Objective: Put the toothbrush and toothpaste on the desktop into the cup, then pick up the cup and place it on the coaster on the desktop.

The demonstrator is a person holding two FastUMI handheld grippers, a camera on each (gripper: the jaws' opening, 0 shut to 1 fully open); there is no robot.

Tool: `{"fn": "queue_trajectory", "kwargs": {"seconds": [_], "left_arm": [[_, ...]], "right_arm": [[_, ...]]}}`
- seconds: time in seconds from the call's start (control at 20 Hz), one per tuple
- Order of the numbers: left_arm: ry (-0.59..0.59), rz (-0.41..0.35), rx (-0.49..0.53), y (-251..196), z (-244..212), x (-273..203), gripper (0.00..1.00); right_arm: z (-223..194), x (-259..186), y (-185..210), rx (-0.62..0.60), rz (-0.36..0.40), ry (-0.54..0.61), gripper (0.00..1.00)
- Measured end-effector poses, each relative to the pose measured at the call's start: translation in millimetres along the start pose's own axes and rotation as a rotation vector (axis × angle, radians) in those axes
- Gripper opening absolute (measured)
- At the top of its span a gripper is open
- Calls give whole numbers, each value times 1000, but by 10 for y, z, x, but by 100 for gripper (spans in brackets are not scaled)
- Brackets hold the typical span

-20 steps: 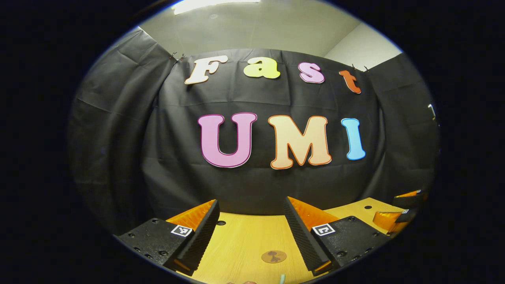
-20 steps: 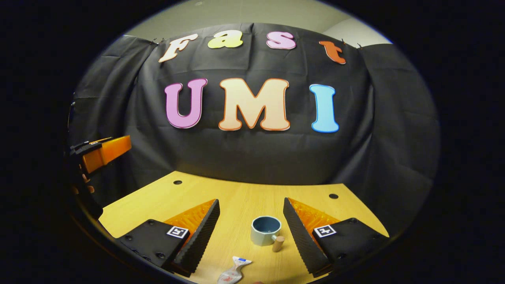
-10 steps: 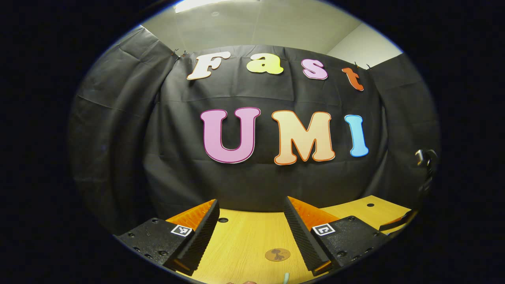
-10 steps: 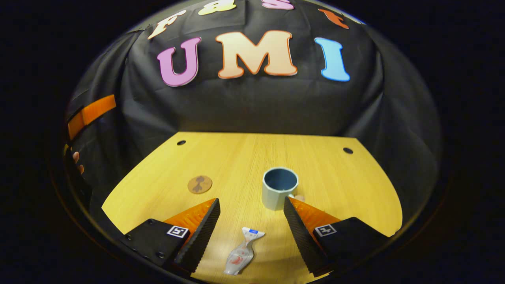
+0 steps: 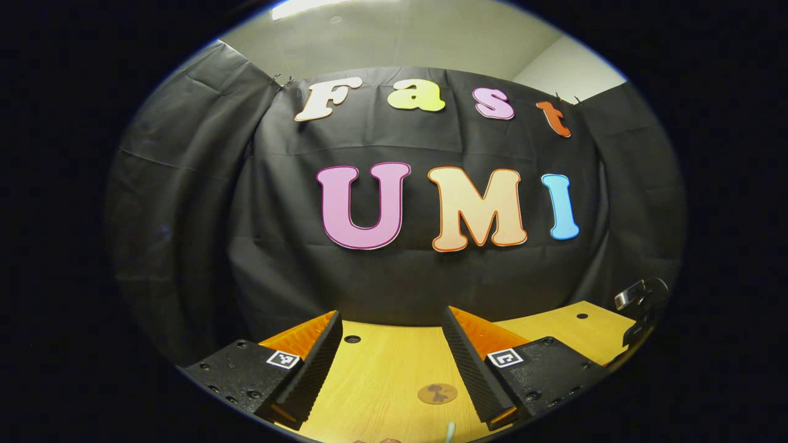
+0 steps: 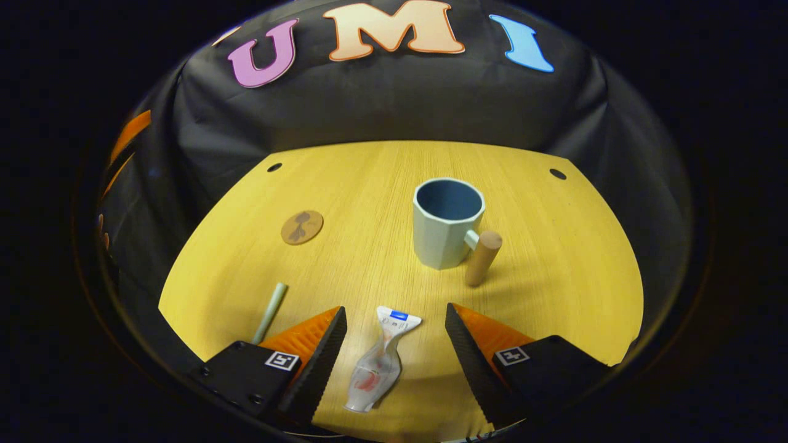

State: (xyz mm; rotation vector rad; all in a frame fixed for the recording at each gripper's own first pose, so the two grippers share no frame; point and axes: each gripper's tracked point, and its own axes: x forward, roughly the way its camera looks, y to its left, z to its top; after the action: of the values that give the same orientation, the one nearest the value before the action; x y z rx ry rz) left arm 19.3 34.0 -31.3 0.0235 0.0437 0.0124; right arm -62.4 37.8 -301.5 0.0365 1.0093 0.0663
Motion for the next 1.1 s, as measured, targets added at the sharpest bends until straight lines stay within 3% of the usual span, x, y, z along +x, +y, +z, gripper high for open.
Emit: {"fn": "queue_trajectory", "kwargs": {"seconds": [0.05,0.3,0.35,0.4,0.45,0.5,0.65,0.7,0.9,1.1], "left_arm": [[1,2,2,6,-7,-13,94],[21,0,14,10,-60,-38,94],[26,-2,17,6,-80,-54,94],[29,-3,18,6,-83,-55,94],[33,-3,16,9,-99,-62,94],[41,-2,14,6,-116,-64,94],[62,-8,16,3,-216,-119,94],[67,-9,19,1,-247,-154,94],[105,-27,24,-63,-396,-155,94],[192,-66,15,-202,-734,-158,94]], "right_arm": [[-74,54,2,14,-2,30,96],[-336,263,24,36,-13,132,98],[-359,298,28,31,-16,141,89],[-377,327,27,26,-21,150,94],[-400,358,21,23,-27,164,83],[-454,373,31,21,-30,184,87],[-491,410,29,-2,-39,204,61],[-493,408,41,-12,-39,196,60],[-489,366,-46,-11,-36,201,28],[-499,389,-17,-22,-24,205,23]]}}
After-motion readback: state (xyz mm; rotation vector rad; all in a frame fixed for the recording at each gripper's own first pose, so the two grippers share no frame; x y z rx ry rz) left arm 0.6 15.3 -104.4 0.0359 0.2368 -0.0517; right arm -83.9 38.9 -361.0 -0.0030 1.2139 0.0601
